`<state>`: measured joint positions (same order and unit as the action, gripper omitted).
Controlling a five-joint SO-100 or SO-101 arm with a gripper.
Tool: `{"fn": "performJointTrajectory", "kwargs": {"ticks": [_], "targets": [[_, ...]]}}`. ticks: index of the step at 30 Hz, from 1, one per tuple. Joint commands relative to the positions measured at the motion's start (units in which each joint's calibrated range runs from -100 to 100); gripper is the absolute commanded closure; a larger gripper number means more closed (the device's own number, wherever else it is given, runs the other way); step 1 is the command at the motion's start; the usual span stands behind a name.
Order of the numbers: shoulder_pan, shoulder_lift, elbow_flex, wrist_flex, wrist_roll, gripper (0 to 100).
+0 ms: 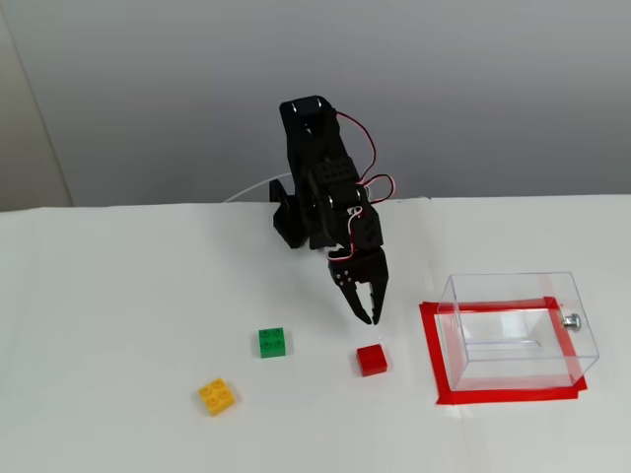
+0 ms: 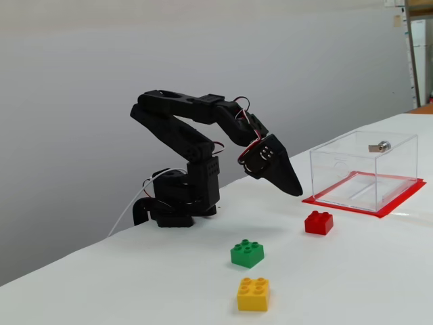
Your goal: Pick the red lego brick and place it into the transparent box
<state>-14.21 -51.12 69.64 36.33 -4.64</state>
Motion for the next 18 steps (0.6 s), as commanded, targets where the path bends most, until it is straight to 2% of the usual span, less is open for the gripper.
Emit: {"fn": "performJointTrajectory", "kwargs": {"ticks": [1, 13, 15, 18], "targets": [[-0.1, 5.1, -5.7, -3.2, -0.1, 99], [-0.1, 20.7, -16.7, -4.7, 0.0, 98], [-0.1, 21.4, -17.2, -5.0, 0.0, 95], [-1.7, 22.1, -16.9, -4.4, 0.2, 84]]}}
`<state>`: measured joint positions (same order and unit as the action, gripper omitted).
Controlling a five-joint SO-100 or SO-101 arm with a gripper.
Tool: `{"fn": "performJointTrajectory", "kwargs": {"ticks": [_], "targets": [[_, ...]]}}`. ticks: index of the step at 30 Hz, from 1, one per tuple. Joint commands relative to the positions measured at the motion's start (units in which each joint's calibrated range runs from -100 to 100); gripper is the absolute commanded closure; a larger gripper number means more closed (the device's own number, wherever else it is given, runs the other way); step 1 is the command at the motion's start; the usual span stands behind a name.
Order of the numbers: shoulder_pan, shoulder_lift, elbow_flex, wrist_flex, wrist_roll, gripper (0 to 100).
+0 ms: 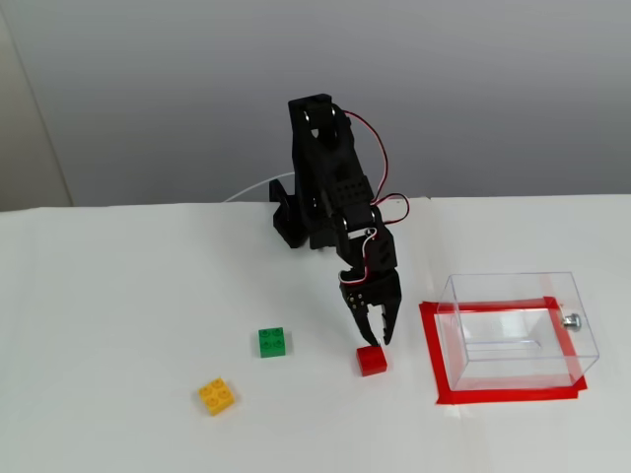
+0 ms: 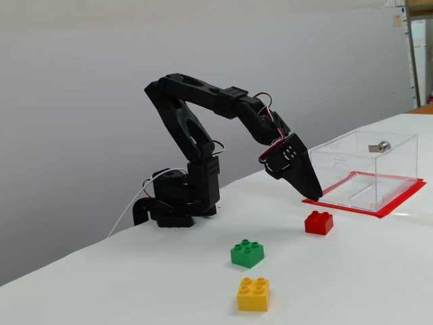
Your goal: Pick the red lego brick and place it into the transparent box
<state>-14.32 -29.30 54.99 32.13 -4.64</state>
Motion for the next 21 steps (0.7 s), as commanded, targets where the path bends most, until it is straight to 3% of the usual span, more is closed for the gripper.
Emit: {"fn": "performJointTrajectory", "kwargs": {"ticks": [1, 8, 21], "targets": [[-2.2, 0.4, -1.9, -0.1, 0.3, 80], [-4.8, 0.6, -1.6, -0.7, 0.2, 66], [-5.8, 8.1, -3.4, -0.9, 0.0, 65]]}}
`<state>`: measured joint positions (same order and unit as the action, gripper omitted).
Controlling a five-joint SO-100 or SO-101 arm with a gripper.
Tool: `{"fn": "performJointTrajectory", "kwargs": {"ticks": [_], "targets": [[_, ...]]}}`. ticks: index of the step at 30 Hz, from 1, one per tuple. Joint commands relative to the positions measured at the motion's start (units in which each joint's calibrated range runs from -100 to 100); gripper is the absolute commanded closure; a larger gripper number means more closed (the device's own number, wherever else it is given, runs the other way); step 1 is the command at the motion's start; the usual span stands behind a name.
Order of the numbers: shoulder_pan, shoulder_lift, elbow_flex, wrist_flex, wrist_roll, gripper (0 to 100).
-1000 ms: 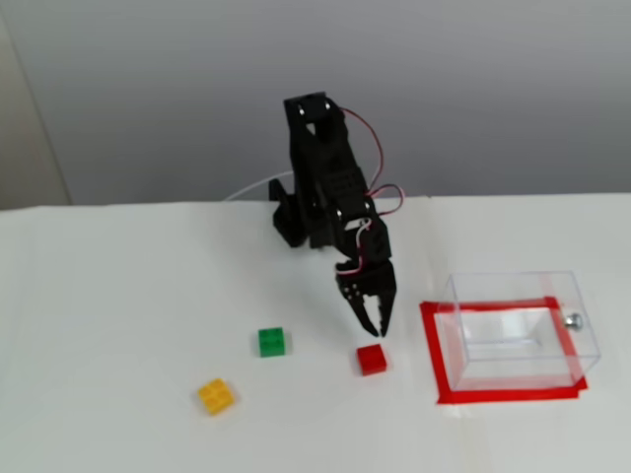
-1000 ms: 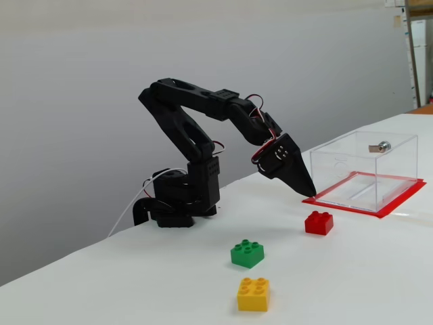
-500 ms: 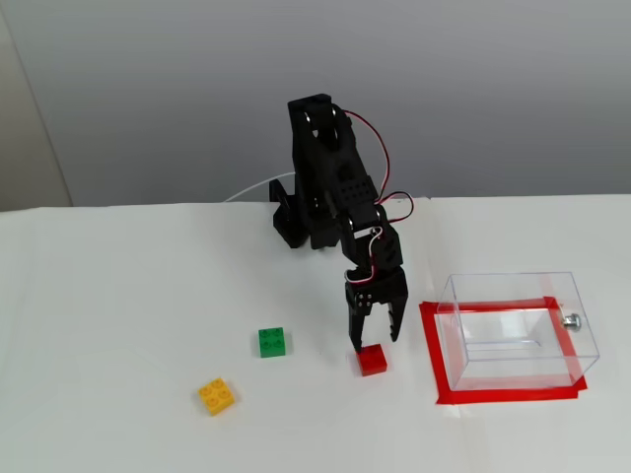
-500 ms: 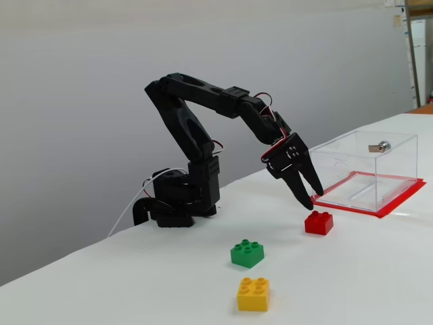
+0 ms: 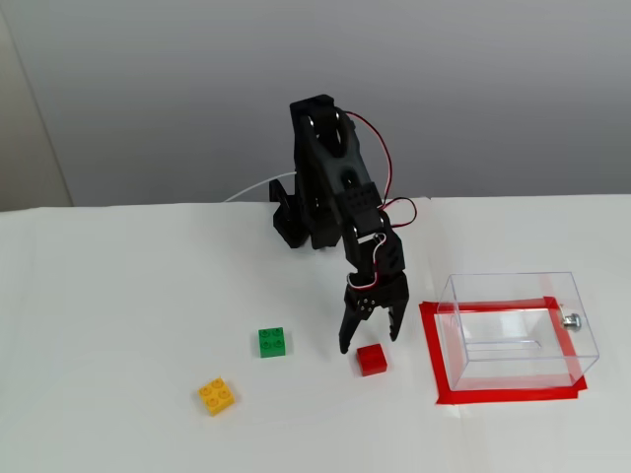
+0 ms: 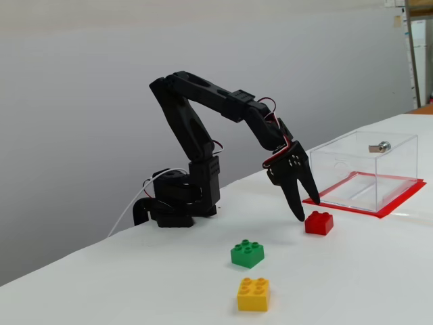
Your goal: Pick the red lego brick and place it into the transparent box
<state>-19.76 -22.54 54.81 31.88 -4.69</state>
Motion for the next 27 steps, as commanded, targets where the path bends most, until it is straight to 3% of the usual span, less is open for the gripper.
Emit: {"fn": "performJointTrajectory", "kwargs": {"ticks": [1, 27], "targets": [[-0.2, 2.3, -3.8, -0.6, 0.0, 65], [0.0, 13.8, -7.8, -7.4, -0.1, 66]]}}
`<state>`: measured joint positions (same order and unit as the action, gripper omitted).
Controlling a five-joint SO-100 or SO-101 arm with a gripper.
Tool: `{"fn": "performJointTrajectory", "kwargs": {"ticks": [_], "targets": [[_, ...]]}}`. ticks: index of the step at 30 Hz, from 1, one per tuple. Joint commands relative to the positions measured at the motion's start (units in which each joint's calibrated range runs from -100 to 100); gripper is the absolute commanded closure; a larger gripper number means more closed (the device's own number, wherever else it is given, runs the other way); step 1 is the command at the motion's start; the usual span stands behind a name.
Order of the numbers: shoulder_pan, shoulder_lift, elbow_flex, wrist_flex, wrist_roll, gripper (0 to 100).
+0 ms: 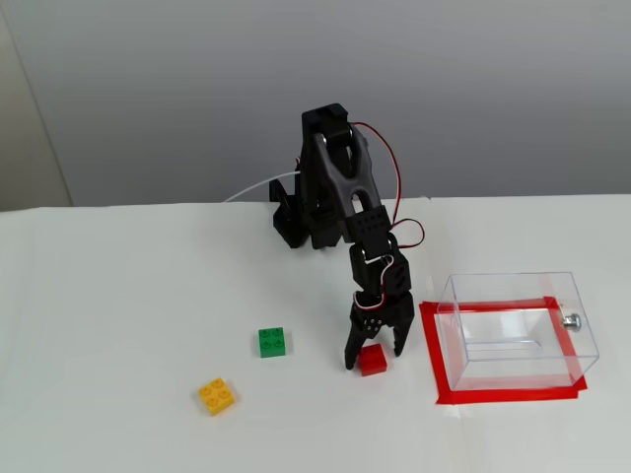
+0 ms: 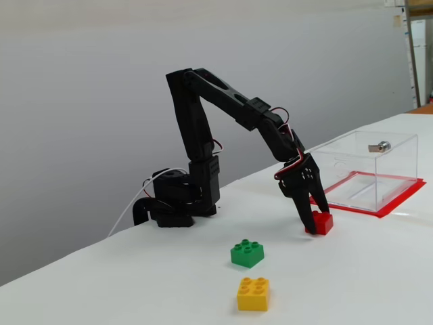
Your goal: Pick the red lego brick and place it into the transparent box
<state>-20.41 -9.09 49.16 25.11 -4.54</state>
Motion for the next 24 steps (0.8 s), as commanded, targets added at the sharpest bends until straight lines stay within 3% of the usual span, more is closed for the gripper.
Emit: {"fn": "performJointTrajectory", "kwargs": {"ticks": [1, 13, 21, 24], "targets": [[0.6, 0.7, -2.3, -0.7, -0.2, 66], [0.8, 1.4, -2.4, -0.7, -0.2, 67], [0.9, 1.1, -2.1, -0.7, -0.2, 95], [0.9, 0.6, -1.8, -0.7, -0.2, 98]]}}
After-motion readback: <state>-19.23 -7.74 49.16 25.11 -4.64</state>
